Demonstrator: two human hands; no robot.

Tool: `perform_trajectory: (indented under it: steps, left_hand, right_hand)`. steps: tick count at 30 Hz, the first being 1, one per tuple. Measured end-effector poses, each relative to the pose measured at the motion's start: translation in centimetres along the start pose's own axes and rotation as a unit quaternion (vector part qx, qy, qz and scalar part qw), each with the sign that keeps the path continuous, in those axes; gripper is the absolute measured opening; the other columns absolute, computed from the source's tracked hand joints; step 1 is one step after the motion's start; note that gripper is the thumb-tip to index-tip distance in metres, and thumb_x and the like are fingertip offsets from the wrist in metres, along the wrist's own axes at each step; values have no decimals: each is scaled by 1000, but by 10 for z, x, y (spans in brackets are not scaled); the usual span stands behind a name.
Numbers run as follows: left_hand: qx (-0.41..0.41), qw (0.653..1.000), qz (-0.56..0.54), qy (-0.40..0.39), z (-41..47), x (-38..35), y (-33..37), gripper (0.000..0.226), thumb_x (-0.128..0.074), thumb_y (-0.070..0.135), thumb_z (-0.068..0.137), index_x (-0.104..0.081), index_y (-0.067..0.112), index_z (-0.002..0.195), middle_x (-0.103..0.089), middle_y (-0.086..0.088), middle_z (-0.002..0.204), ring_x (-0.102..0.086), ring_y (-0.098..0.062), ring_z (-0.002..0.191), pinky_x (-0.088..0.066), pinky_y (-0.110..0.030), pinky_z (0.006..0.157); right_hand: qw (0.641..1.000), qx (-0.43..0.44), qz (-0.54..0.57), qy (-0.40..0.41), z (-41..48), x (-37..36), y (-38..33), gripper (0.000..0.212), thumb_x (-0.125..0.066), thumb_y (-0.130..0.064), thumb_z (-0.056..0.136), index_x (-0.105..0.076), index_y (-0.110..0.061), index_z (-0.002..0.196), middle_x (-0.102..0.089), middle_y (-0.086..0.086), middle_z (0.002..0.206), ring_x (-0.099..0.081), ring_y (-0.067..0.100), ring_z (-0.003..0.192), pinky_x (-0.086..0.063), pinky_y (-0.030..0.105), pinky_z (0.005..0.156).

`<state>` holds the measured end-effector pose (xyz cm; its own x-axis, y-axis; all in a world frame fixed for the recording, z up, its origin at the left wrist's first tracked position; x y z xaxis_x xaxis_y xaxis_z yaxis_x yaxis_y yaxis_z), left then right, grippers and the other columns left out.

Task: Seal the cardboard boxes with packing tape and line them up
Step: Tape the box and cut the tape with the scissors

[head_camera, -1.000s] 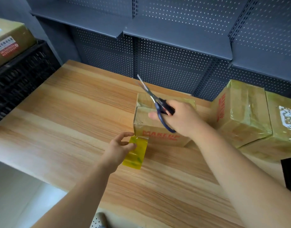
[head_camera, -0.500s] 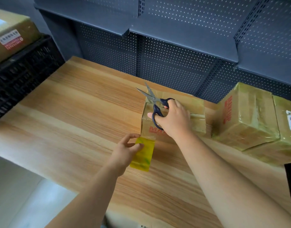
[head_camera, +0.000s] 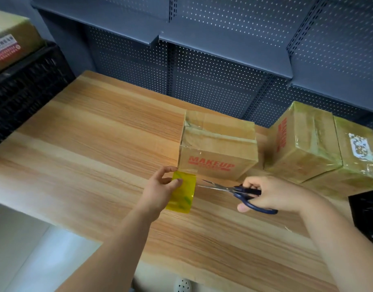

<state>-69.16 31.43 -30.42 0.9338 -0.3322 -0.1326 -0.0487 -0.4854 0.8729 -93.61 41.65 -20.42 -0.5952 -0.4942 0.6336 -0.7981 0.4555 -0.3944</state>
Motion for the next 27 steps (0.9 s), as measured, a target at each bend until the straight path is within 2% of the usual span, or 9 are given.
perform_trajectory:
  steps: [3,6,11,13,16,20,27]
  left_hand:
    - [-1,1000,5,0,-2,-1,1,22,-66,7,90,-63,23,105,-73,-4,87,-65,-13,67,-52,-29,59]
    - [3,1000,10,1,-3,2,0,24,-68,10,89,-63,24,107,-73,-2,87,-67,-14,70,-52,-32,61]
    - [-4,1000,13,2,-6,2,0,24,-68,11,89,-62,24,108,-73,-1,86,-67,-16,72,-53,-30,59]
    - [-5,1000,14,6,-6,1,-1,24,-68,11,89,-62,24,108,-74,-2,88,-67,-17,74,-53,-30,59]
    - [-4,1000,15,9,-5,2,-2,24,-69,12,88,-63,26,106,-74,-5,91,-68,-22,79,-56,-37,66]
    - [-6,1000,19,12,-5,2,-2,23,-69,12,88,-63,27,105,-74,-5,91,-67,-23,81,-57,-42,72]
    - [3,999,30,15,-6,2,-3,23,-70,15,88,-63,29,104,-74,-6,94,-69,-30,89,-56,-55,83]
  right_hand:
    - [999,-26,22,31,21,-8,17,57,-78,-74,50,-64,-31,83,-67,-9,81,-61,11,73,-41,26,64]
    - [999,-16,37,21,41,-13,13,58,-77,-74,54,-64,-29,88,-67,-4,92,-65,17,84,-42,27,67]
    - [1000,15,10,15,60,-12,-11,51,-76,-72,61,-64,-32,90,-64,-10,97,-61,10,85,-43,26,66]
    - [1000,21,-4,10,66,-12,-18,51,-75,-73,60,-64,-34,89,-64,-10,98,-60,10,87,-45,28,70]
    - [1000,28,-10,3,74,-13,-23,55,-73,-78,55,-64,-35,89,-65,-8,100,-62,12,89,-47,29,74]
    - [999,38,-19,-15,79,-13,-28,54,-72,-75,62,-64,-33,94,-65,-4,104,-61,15,93,-44,29,74]
    - [999,39,-24,-30,82,-12,-29,54,-68,-79,63,-64,-33,92,-64,-6,92,-58,12,81,-40,29,69]
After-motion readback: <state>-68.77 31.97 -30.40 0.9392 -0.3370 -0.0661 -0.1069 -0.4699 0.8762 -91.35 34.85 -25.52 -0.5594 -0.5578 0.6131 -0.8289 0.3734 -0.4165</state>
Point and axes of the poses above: each hand's wrist, its own z-axis towards the middle knuckle, its own x-axis out of the back of the hand, y = z × x, the point moved 5 cm from there along z, towards the middle knuckle
